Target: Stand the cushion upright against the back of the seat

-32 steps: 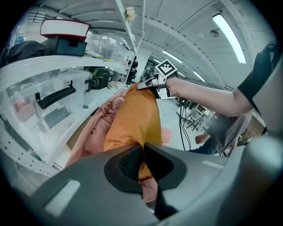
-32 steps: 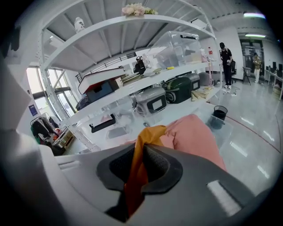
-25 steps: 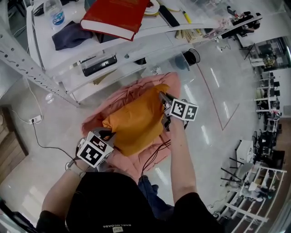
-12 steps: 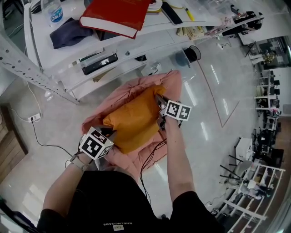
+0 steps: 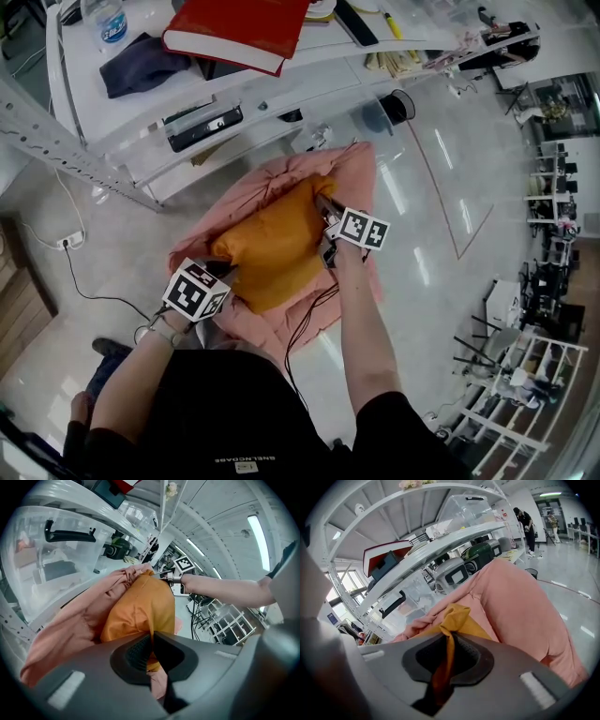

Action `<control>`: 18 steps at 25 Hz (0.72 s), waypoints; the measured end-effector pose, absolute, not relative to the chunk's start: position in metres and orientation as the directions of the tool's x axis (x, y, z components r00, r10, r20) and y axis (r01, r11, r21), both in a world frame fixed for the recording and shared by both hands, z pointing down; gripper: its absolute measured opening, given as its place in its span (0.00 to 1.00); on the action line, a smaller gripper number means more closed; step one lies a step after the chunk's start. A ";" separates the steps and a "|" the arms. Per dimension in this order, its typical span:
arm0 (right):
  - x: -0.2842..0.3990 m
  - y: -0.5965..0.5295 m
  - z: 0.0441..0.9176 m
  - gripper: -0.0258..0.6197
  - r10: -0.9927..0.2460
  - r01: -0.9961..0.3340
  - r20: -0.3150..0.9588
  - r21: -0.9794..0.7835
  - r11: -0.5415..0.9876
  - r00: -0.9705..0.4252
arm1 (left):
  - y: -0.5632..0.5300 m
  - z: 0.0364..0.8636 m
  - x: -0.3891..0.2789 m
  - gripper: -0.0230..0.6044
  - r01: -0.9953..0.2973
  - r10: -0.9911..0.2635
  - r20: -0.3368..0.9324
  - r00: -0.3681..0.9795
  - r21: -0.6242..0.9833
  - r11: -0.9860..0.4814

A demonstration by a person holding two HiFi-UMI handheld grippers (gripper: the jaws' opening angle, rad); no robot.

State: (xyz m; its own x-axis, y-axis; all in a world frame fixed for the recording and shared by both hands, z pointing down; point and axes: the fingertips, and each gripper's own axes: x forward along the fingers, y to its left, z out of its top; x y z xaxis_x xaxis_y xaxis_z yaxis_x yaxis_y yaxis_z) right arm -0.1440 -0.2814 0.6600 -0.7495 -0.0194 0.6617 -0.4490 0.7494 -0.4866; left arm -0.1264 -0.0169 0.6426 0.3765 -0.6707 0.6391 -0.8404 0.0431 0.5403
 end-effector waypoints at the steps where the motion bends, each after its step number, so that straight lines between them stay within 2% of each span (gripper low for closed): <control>1: -0.144 -0.281 0.661 0.11 -0.022 -0.451 0.660 -0.488 0.747 -0.751 | -0.016 0.644 -0.127 0.09 -0.840 -0.671 0.639 0.375 0.541 0.045; 13: -0.139 -0.283 0.659 0.12 -0.083 -0.464 0.652 -0.437 0.771 -0.753 | -0.009 0.633 -0.121 0.12 -0.809 -0.726 0.588 0.357 0.583 0.075; 18: -0.135 -0.290 0.636 0.19 -0.146 -0.475 0.600 -0.438 0.763 -0.787 | -0.001 0.618 -0.121 0.18 -0.831 -0.726 0.602 0.331 0.551 0.078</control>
State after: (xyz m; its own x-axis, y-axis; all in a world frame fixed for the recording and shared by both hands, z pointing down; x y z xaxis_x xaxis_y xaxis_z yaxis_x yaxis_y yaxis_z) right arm -0.1351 -0.2902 0.6363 -0.7869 -0.1461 0.5995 -0.4751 0.7634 -0.4376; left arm -0.1215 -0.0014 0.6182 0.3314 -0.7261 0.6025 -0.8309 0.0780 0.5509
